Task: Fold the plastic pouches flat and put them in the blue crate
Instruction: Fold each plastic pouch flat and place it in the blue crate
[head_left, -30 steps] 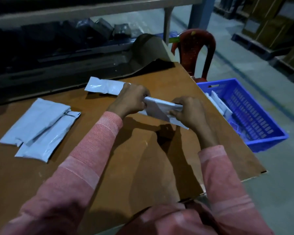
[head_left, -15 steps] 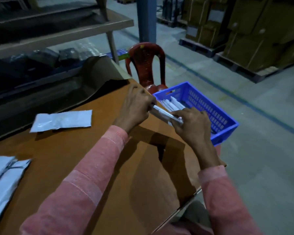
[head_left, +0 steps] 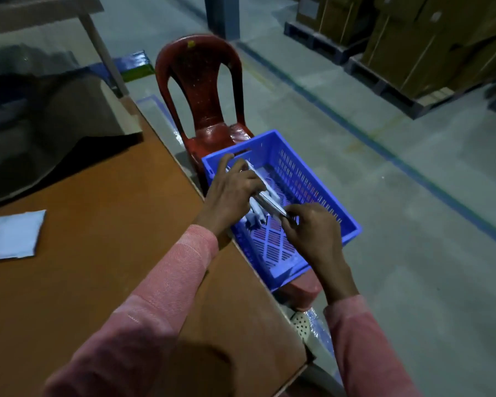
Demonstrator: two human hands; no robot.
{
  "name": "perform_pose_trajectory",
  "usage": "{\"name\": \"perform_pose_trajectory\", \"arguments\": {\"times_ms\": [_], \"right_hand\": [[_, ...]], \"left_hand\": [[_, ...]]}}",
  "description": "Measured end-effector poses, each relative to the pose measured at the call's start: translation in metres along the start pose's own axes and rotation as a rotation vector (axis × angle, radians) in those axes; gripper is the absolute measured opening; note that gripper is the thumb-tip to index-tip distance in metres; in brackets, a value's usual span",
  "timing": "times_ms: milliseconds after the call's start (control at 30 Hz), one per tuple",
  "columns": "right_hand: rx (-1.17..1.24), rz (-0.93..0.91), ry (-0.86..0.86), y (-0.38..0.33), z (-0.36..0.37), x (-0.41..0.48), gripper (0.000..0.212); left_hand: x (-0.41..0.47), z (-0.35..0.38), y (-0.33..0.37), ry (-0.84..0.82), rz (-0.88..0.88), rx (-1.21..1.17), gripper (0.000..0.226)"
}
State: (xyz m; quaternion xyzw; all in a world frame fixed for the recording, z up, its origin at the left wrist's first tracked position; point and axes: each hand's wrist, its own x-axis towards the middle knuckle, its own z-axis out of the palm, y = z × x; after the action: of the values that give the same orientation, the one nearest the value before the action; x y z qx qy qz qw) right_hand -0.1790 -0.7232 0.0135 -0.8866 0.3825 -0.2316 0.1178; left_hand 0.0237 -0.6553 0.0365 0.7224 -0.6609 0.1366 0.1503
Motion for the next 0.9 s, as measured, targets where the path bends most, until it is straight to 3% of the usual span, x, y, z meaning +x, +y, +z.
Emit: {"name": "perform_pose_trajectory", "arguments": {"times_ms": [67, 133, 200, 300, 400, 467, 633, 767, 900], "right_hand": [[0.020, 0.027, -0.036, 0.026, 0.017, 0.024, 0.010], [0.030, 0.070, -0.069, 0.050, 0.034, 0.049, 0.012], [0.037, 0.122, -0.100, 0.073, 0.051, 0.073, 0.017], [0.054, 0.183, -0.162, 0.098, 0.075, 0.106, 0.024], [0.087, 0.225, -0.242, 0.112, 0.103, 0.136, 0.019], [0.077, 0.240, -0.306, 0.117, 0.124, 0.155, 0.014], [0.068, 0.251, -0.426, 0.122, 0.180, 0.191, 0.013], [0.035, 0.253, -0.504, 0.126, 0.216, 0.213, 0.017], [0.014, 0.242, -0.547, 0.127, 0.248, 0.231, 0.019]], "left_hand": [[0.020, 0.029, 0.000, 0.053, -0.099, -0.002, 0.046], [0.033, 0.058, 0.005, 0.097, -0.327, -0.039, 0.055], [0.040, 0.090, 0.019, 0.138, -0.588, -0.223, 0.050], [0.053, 0.141, 0.044, 0.086, -1.081, -0.621, 0.029], [0.076, 0.181, 0.058, 0.028, -1.634, -1.259, 0.012], [0.087, 0.208, 0.064, 0.063, -1.860, -1.659, 0.021], [0.093, 0.261, 0.071, 0.411, -2.155, -2.095, 0.035], [0.096, 0.282, 0.055, 0.392, -2.203, -2.015, 0.016], [0.104, 0.281, 0.038, 0.441, -2.215, -1.998, 0.012]]}}
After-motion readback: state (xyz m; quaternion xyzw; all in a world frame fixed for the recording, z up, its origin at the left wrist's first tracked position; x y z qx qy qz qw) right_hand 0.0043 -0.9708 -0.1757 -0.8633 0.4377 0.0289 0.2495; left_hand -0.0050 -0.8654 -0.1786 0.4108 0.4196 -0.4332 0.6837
